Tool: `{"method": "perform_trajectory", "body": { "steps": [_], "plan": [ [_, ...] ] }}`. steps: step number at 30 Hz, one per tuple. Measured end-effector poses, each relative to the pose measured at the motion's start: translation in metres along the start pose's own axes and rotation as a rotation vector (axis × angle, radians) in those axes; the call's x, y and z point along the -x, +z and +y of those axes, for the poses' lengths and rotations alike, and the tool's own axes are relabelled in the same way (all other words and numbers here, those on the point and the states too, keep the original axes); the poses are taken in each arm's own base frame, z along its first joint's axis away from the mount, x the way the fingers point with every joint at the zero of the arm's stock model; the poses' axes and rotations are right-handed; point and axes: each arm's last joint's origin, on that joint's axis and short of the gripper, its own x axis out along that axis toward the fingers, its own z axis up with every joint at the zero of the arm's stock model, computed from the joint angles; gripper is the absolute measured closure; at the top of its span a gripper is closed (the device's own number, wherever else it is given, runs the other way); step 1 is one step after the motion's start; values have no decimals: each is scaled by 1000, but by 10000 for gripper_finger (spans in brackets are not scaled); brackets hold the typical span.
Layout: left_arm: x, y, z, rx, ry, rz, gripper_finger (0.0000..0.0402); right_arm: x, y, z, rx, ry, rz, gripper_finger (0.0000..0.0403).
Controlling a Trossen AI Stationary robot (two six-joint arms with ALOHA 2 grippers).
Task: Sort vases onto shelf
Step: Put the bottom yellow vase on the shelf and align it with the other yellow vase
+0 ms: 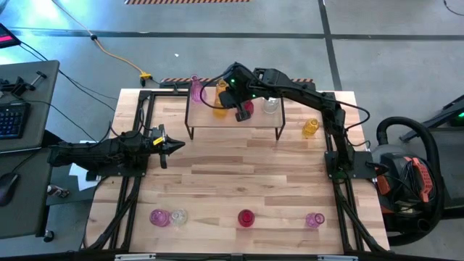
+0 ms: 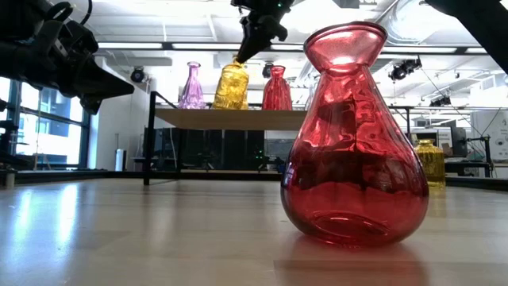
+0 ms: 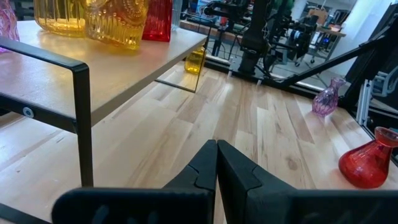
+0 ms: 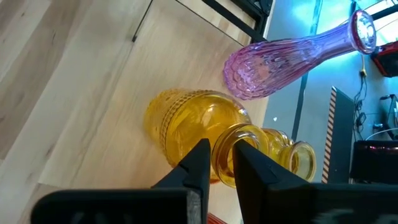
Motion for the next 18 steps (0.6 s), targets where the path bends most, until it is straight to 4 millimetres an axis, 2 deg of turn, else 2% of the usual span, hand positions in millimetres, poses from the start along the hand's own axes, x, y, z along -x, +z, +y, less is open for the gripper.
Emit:
{"method": "perform_trajectory", "body": {
  "steps": [18],
  "plan": [
    [0, 0, 0, 0, 0, 0, 398, -1, -1, -5, -26, -6, -33, 361]
  ]
}}
